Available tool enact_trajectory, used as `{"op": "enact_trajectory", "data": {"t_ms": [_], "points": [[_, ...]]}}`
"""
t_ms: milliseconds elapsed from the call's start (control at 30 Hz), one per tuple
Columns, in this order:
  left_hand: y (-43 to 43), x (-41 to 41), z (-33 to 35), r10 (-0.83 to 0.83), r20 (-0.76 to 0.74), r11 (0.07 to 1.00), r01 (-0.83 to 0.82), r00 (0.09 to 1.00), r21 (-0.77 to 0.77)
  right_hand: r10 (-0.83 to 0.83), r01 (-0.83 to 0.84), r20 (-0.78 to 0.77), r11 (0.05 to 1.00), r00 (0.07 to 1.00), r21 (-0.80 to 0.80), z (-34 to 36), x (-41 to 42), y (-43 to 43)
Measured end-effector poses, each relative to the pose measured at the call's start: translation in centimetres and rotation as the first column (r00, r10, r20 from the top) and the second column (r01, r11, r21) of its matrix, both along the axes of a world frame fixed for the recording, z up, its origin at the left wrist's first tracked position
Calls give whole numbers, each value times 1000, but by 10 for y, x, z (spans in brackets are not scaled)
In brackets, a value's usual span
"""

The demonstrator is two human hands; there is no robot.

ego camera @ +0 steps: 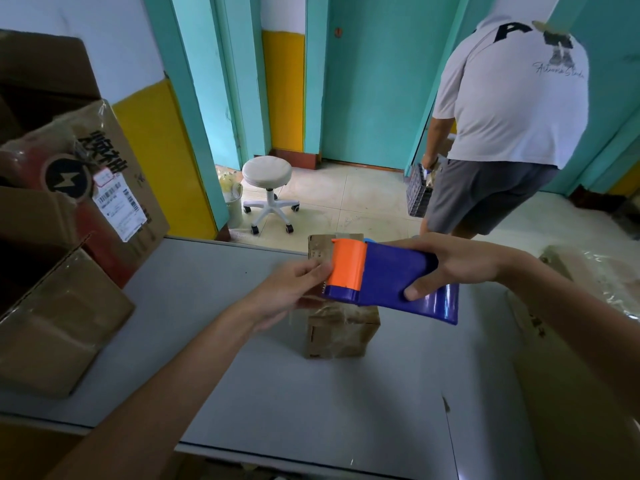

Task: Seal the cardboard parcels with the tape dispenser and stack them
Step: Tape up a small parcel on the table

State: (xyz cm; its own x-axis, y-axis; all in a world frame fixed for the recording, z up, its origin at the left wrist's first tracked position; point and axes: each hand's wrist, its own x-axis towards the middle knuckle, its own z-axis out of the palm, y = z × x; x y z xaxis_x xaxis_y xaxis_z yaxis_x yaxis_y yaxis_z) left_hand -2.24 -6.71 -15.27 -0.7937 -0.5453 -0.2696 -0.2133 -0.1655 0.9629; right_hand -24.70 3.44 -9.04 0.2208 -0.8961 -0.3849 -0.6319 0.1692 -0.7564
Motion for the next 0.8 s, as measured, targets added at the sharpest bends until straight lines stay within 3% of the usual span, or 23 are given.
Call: {"op": "enact_trajectory", "data": {"t_ms": [167, 400, 533, 667, 800], "points": [[5, 7, -9, 77, -159, 979, -44, 984, 200, 21, -23, 66, 999, 998, 30, 0, 1, 7], [17, 9, -6, 187, 2, 975, -186, 982, -119, 80, -83, 27, 989, 996, 123, -4, 4, 11], [27, 15, -14, 213, 26, 969, -207, 977, -132, 143, -139, -6, 971, 990, 193, -2, 1, 16], [19, 37, -24, 355, 61, 926, -341, 933, -164, 126, -114, -37, 968, 991, 225, 0, -15, 30], [18, 46, -35, 384, 112, 919, -368, 916, -142, 127, -96, -97, 956, 987, 276, -5, -24, 38]]}}
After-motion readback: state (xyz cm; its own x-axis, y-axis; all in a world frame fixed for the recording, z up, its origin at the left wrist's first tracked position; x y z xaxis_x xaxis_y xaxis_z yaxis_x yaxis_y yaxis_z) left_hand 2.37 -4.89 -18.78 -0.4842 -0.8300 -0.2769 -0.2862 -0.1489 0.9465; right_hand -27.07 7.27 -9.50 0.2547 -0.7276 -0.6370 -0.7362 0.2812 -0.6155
